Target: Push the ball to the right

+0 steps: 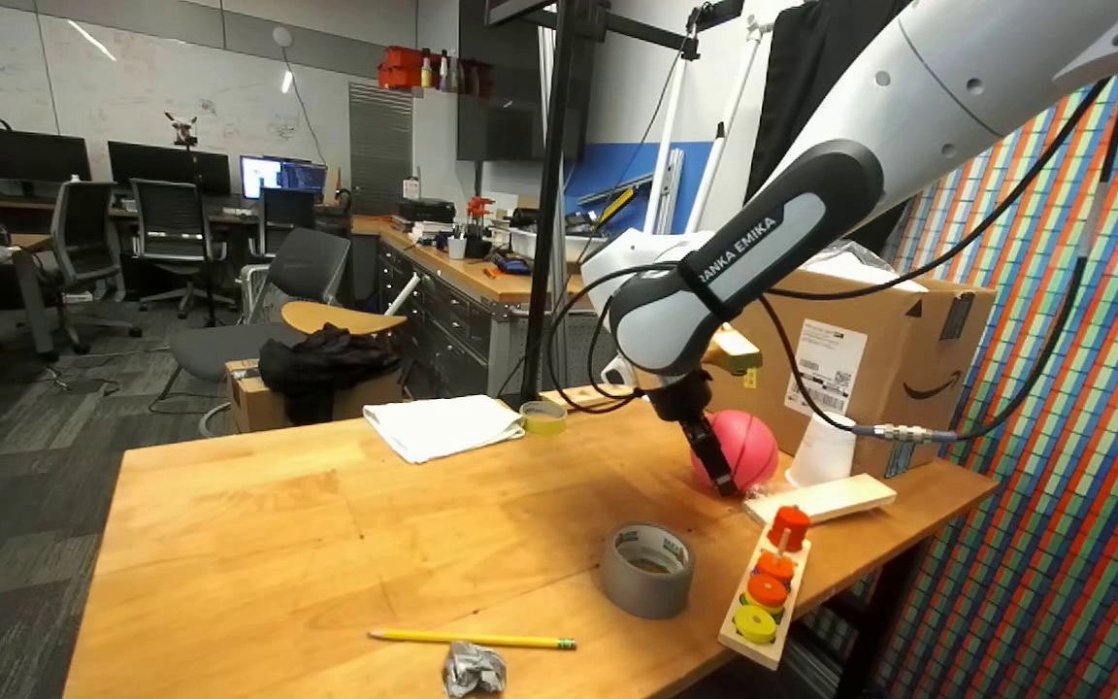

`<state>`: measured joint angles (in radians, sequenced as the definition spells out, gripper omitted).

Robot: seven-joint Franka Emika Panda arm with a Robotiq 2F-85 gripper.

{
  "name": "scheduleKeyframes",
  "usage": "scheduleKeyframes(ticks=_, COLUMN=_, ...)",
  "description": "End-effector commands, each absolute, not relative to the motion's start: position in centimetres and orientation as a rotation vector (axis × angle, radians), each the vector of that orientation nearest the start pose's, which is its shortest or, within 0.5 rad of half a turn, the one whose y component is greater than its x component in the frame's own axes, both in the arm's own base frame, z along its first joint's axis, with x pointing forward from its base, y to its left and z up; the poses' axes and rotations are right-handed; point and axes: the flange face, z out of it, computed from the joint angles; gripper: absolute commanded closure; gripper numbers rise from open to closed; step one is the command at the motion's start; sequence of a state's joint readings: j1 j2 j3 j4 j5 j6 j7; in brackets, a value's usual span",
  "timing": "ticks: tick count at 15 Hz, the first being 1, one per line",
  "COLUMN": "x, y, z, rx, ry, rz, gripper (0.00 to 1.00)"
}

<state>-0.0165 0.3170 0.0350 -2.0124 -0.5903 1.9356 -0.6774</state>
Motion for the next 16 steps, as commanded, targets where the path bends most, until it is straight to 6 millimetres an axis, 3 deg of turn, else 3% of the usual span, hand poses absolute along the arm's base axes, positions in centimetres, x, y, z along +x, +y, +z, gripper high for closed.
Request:
scheduleKeyframes(ticks=1, x=54.6, y=-4.2, z=27.5, rx=-2.867, ry=-1.819, rz=0.969, gripper=0.00)
scheduleKeyframes(ticks=6, x=54.4, y=-4.4, z=27.8, rx=-2.885, ry=-1.897, rz=0.962, gripper=0.00)
scheduleKeyframes(ticks=11, x=54.9, y=-3.7, z=28.9, rx=-2.960, ry=-1.961, rz=0.795, gripper=0.00)
scheduleKeyframes(ticks=16, x=56.4, y=-4.1, z=27.9, rx=-3.315, ry=-1.839, rz=0.869, gripper=0.00)
